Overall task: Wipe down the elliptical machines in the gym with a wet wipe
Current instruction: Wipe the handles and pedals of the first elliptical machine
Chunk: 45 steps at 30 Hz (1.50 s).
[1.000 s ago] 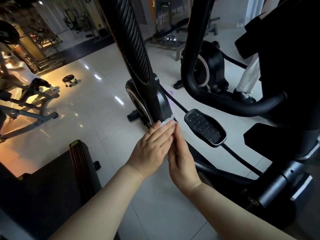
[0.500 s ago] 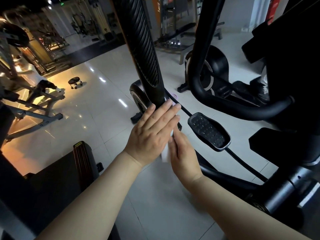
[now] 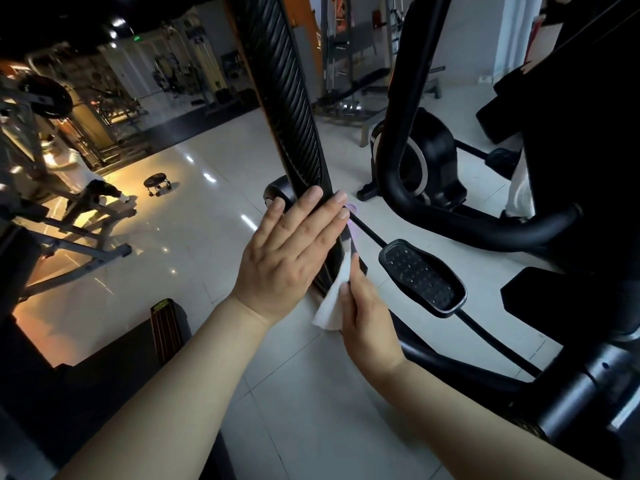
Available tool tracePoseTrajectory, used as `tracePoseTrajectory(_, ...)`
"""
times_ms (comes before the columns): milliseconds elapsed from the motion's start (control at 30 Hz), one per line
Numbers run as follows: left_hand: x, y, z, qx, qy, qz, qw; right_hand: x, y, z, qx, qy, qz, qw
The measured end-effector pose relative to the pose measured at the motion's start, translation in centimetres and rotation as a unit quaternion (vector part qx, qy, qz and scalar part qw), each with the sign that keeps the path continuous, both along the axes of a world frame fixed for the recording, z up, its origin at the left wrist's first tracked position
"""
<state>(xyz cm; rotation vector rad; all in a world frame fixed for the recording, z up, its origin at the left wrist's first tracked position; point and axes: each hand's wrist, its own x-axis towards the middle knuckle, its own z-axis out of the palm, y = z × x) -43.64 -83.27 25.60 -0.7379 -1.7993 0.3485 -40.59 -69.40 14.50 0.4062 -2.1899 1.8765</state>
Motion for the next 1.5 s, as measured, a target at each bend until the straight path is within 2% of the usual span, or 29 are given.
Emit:
tracePoseTrajectory(100, -0.1, 0.4, 0.1, -0.004, -0.004, 0.002, 1.0, 0.0, -0.2, 1.0, -0.018, 0.004, 0.002, 1.0)
tracePoseTrajectory(200, 0.1, 0.9, 0.3, 0.001, 0.006, 0.004, 1.0, -0.1, -0.6, 3.6, -0.035, 0.06, -0.001, 0.998)
tracePoseTrajectory(300, 0.2, 1.0, 1.3, 0.011, 0.018, -0.006, 1.0, -0.6, -0.7, 3.5, -0.023, 0.094, -0.011, 0.995)
tracePoseTrajectory(500, -0.3, 0.1, 2.3, 0.022, -0.029, -0.037, 0.999, -0.3, -0.6, 0.6, -0.004, 0.02, -0.022, 1.0)
tracePoseTrajectory(633, -0.6, 0.3, 1.7, 0.051, -0.058, -0.05, 0.996, -0.4, -1.1, 4.7, -0.049, 0.066, -0.014, 0.997)
tracePoseTrajectory(733, -0.6, 0.3, 1.7, 0.051, -0.069, -0.05, 0.995, -0.7, -1.4, 5.0, -0.045, 0.095, -0.011, 0.994)
tracePoseTrajectory(900, -0.5, 0.3, 1.3, 0.04, -0.059, -0.053, 0.996, -0.7, -1.2, 1.3, -0.017, 0.049, -0.016, 0.999)
tracePoseTrajectory(967, -0.5, 0.2, 1.1, 0.034, -0.059, -0.048, 0.997, -0.5, -1.3, 2.7, -0.029, 0.045, -0.011, 0.998)
tracePoseTrajectory(1067, -0.3, 0.1, 0.9, 0.042, -0.077, -0.05, 0.995, -0.6, -1.8, 6.6, -0.069, 0.093, -0.015, 0.993)
tracePoseTrajectory(1133, -0.2, -0.1, 1.0, 0.042, -0.085, -0.052, 0.994, -1.1, -2.0, 7.0, -0.078, 0.113, -0.02, 0.99)
tracePoseTrajectory(1300, -0.5, -0.3, 1.0, 0.03, -0.073, -0.057, 0.995, -0.5, -1.1, 1.5, -0.004, 0.034, -0.019, 0.999)
tracePoseTrajectory(1367, -0.4, 0.1, 0.6, 0.04, -0.076, -0.055, 0.995, -0.3, -0.9, 1.5, 0.018, 0.01, -0.013, 1.0)
tracePoseTrajectory(1500, -0.2, 0.5, -0.5, 0.056, -0.082, -0.039, 0.994, -0.9, -1.7, 4.9, -0.027, 0.066, -0.013, 0.997)
